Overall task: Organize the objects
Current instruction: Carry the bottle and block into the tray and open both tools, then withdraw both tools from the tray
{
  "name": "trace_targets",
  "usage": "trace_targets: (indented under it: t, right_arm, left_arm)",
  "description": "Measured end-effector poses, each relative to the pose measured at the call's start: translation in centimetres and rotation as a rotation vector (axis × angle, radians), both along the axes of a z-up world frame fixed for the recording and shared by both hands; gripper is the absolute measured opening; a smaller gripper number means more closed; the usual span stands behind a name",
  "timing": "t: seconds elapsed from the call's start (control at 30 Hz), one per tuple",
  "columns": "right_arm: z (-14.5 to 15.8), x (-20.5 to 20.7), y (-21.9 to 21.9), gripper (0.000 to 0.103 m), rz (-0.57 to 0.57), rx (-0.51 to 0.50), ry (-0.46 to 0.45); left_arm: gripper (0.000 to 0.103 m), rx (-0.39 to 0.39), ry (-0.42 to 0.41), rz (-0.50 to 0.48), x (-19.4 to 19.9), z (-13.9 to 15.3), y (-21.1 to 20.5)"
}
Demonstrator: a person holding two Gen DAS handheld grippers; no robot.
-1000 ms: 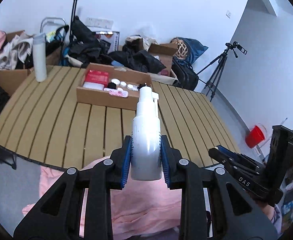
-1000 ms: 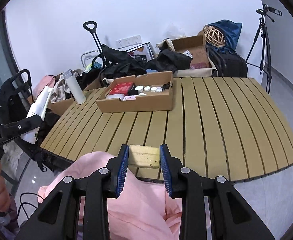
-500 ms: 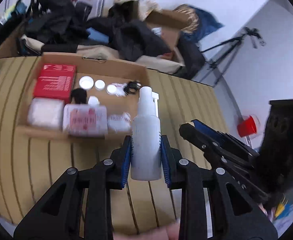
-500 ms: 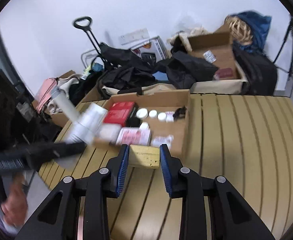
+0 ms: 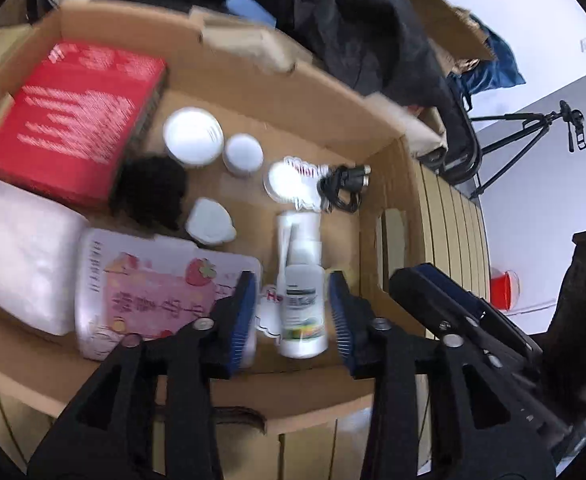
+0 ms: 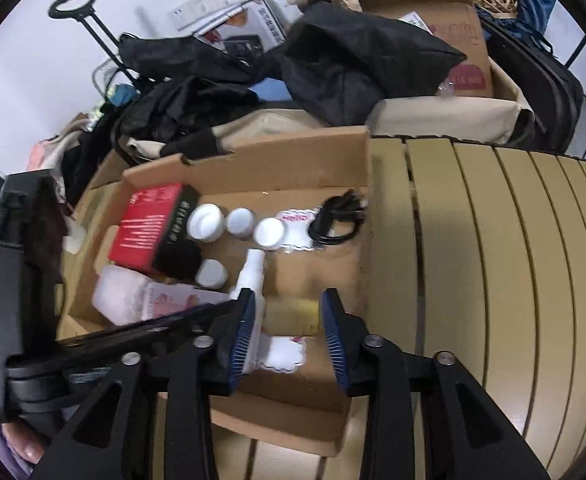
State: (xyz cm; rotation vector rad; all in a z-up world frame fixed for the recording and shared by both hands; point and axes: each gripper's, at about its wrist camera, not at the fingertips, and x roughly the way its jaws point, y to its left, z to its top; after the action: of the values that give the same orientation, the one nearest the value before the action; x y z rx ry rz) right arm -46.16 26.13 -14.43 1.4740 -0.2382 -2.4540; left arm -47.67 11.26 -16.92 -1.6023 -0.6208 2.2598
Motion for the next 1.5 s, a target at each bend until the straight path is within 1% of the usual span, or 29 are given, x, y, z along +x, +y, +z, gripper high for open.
trace_targets:
  t: [0.03, 0.07, 0.13, 0.17, 0.2, 0.23, 0.27, 0.3, 0.37, 0.43, 0.47, 0.53, 0.6, 0.67, 0.8, 0.93, 1.0, 1.07, 1.1, 1.17, 1.2, 1.33, 1.43, 1.47, 1.5]
  right_arm:
    - [0.3, 0.2, 0.2, 0.060, 0.002, -0.022, 0.006]
    - [0.7, 0.3, 0.5, 0.070, -0.003, -0.048, 0.009]
    - [1.7, 0.9, 0.7, 0.083, -0.029, -0.040, 0.033]
    - [2.4, 1.3, 0.7, 0.083, -0.035, -0.030, 0.045]
    - [2.8, 1.6, 0.7, 0.083, -0.031, -0.027, 0.046]
    - [3.4, 1.9, 0.7, 0.083, -0.026, -0.023, 0.044]
    - [4.1, 2.3, 0.7, 0.083, -0.025, -0.013, 0.045]
    - [4.8, 2.7, 0.8, 0.083, -0.024, -0.004, 0.049]
    - [6.7, 4.1, 1.3, 0.083, -0.024, 0.001, 0.068]
    - [8.5, 5.8, 2.0, 0.083, -0.023, -0.017, 0.095]
    - [9.4, 6.9, 2.4, 0.083, -0.019, -0.030, 0.101]
    - [10.6, 8.9, 2.9, 0.083, -0.005, -0.029, 0.095]
    - [11.7, 11.4, 3.2, 0.083, 0.012, -0.009, 0.101]
    - [12.8, 14.2, 3.3, 0.083, 0.024, 0.030, 0.111]
    - [14.5, 19.4, 3.6, 0.083, 0.045, 0.087, 0.121]
    - [16.3, 24.7, 4.2, 0.083, 0.054, 0.117, 0.152]
    - [17.3, 27.7, 4.2, 0.083, 0.057, 0.118, 0.179]
    - [17.8, 30.4, 3.9, 0.083, 0.076, 0.113, 0.200]
    - [18.0, 32.0, 3.4, 0.083, 0.091, 0.109, 0.217]
    - [18.1, 34.3, 2.6, 0.083, 0.106, 0.102, 0.234]
    - [18.0, 35.6, 2.1, 0.083, 0.105, 0.098, 0.239]
    - [17.3, 40.5, 0.2, 0.083, 0.094, 0.087, 0.269]
    - [16.1, 44.2, -1.3, 0.083, 0.068, 0.115, 0.284]
    - [15.7, 45.4, -1.5, 0.083, 0.050, 0.110, 0.296]
    - [15.1, 46.5, -1.7, 0.083, 0.032, 0.084, 0.302]
  left_arm:
    - [0.046, 0.001, 0.017, -0.001, 0.4, 0.6, -0.4]
    - [0.046, 0.009, 0.033, -0.006, 0.7, 1.3, -0.8]
    - [0.047, 0.001, 0.063, -0.029, 1.6, 3.0, -1.6]
    - [0.047, -0.017, 0.079, -0.034, 2.0, 3.9, -2.1]
    - [0.049, -0.050, 0.109, -0.043, 2.7, 5.2, -2.6]
    - [0.054, -0.075, 0.125, -0.045, 2.9, 6.1, -3.0]
    - [0.061, -0.108, 0.145, -0.047, 3.6, 7.3, -3.6]
    - [0.062, -0.163, 0.173, -0.054, 4.6, 8.9, -4.3]
    - [0.062, -0.234, 0.218, -0.050, 5.9, 11.0, -5.6]
    - [0.070, -0.298, 0.262, -0.037, 8.4, 13.4, -7.3]
    - [0.075, -0.323, 0.275, -0.025, 9.6, 14.3, -8.1]
    - [0.076, -0.369, 0.313, -0.010, 12.7, 16.2, -9.9]
    - [0.085, -0.402, 0.323, -0.007, 14.9, 17.3, -10.8]
    - [0.086, -0.415, 0.324, -0.012, 17.6, 18.3, -11.6]
    - [0.087, -0.413, 0.339, -0.046, 22.3, 20.1, -12.5]
    - [0.088, -0.448, 0.366, -0.037, 27.2, 21.6, -13.1]
    - [0.097, -0.431, 0.368, -0.045, 30.0, 21.9, -13.5]
    - [0.098, -0.420, 0.399, -0.044, 33.0, 22.3, -13.6]
    - [0.102, -0.411, 0.423, -0.043, 34.8, 22.5, -13.7]
    - [0.103, -0.412, 0.462, -0.024, 38.1, 22.5, -13.9]
    - [0.103, -0.429, 0.474, -0.002, 39.8, 22.4, -13.9]
    - [0.103, -0.471, 0.497, 0.029, 45.5, 21.4, -13.6]
    - [0.103, -0.496, 0.507, 0.028, 48.8, 20.6, -13.4]
    - [0.103, -0.501, 0.505, 0.032, 49.6, 20.4, -13.3]
    - [0.103, -0.504, 0.505, 0.038, 50.2, 20.3, -13.3]
